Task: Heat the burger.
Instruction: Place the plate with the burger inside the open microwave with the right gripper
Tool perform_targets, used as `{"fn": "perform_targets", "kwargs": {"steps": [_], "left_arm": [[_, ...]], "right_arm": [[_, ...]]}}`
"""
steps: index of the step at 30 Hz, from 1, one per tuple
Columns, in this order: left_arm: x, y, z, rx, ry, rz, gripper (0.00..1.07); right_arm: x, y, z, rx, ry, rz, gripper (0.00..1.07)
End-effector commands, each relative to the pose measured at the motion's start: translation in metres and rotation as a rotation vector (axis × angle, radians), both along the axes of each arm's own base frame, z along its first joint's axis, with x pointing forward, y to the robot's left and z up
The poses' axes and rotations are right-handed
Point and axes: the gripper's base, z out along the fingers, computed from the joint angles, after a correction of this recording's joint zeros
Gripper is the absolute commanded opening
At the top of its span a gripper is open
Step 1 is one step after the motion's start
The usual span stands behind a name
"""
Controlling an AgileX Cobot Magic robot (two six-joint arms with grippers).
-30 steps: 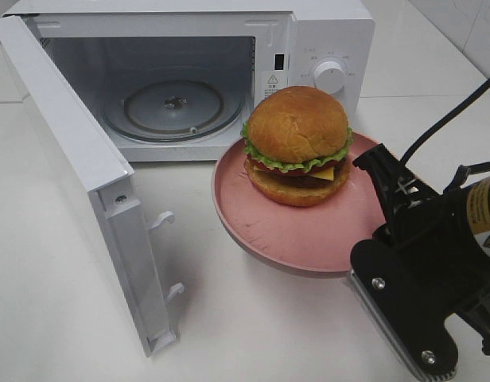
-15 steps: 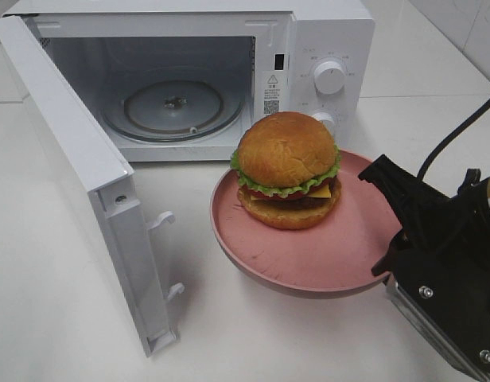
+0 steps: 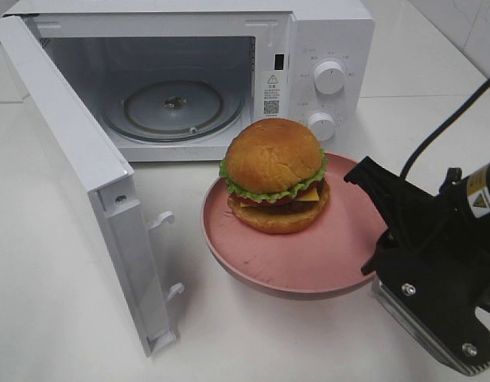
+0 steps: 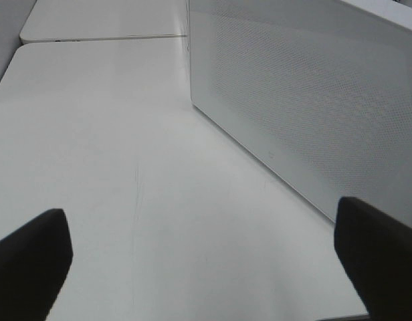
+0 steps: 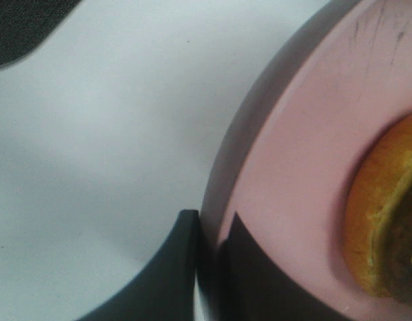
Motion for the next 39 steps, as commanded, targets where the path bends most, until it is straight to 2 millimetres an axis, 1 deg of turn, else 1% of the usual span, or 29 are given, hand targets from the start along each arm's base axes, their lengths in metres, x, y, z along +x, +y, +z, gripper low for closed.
{"fn": "perform_targets", "kwargs": {"steps": [1, 2, 3, 5, 7, 10, 15, 18, 20, 22, 23, 25, 32, 35, 37, 39], "left_arm": [[-0.003, -0.001, 0.000, -0.008, -0.027, -0.002, 1.00], [-0.003, -0.001, 0.000, -0.008, -0.027, -0.002, 1.00], [-0.003, -0.001, 0.000, -0.008, -0.027, -0.002, 1.00], [-0.003, -0.001, 0.000, -0.008, -0.027, -0.002, 1.00], [-0.003, -0.001, 0.000, -0.008, -0.027, -0.002, 1.00], [-0.003, -0.001, 0.000, -0.008, -0.027, -0.002, 1.00], [-0.003, -0.001, 0.000, -0.008, -0.027, -0.002, 1.00], [-0.003, -0.001, 0.000, -0.008, -0.027, -0.002, 1.00], [-0.003, -0.001, 0.000, -0.008, -0.027, -0.002, 1.00], [-0.003, -0.001, 0.000, -0.009, -0.027, -0.001, 1.00], [-0.003, -0.001, 0.000, -0.008, -0.027, -0.002, 1.00], [-0.003, -0.001, 0.000, -0.008, -0.027, -0.002, 1.00], [-0.003, -0.001, 0.000, -0.008, -0.027, -0.002, 1.00], [-0.003, -0.001, 0.000, -0.008, -0.027, -0.002, 1.00], [-0.003, -0.001, 0.000, -0.008, -0.027, -0.002, 1.00], [-0.003, -0.001, 0.000, -0.008, -0.027, -0.002, 1.00]], "right_arm": [[0.018, 0.014, 0.012, 0.055, -0.071, 0.006, 0.02], [0.018, 0.014, 0.012, 0.055, -0.071, 0.006, 0.02], [0.025, 0.020, 0.013, 0.062, -0.070, -0.003, 0.02], [0.028, 0.022, 0.013, 0.061, -0.067, -0.003, 0.02], [0.035, 0.030, 0.012, 0.077, -0.054, -0.011, 0.02], [0.037, 0.032, 0.012, 0.087, -0.049, -0.014, 0.02], [0.048, 0.043, 0.012, 0.137, -0.069, 0.000, 0.02], [0.049, 0.045, 0.012, 0.143, -0.072, 0.002, 0.02], [0.058, 0.051, 0.014, 0.166, -0.104, 0.011, 0.02], [0.059, 0.053, 0.014, 0.169, -0.104, 0.012, 0.02], [0.063, 0.056, 0.014, 0.168, -0.110, 0.021, 0.02], [0.065, 0.057, 0.013, 0.165, -0.106, 0.021, 0.02], [0.081, 0.069, 0.011, 0.161, -0.111, 0.030, 0.02], [0.085, 0.072, 0.010, 0.160, -0.112, 0.032, 0.02], [0.091, 0.076, 0.010, 0.162, -0.114, 0.033, 0.02], [0.093, 0.078, 0.010, 0.162, -0.114, 0.033, 0.02]]}}
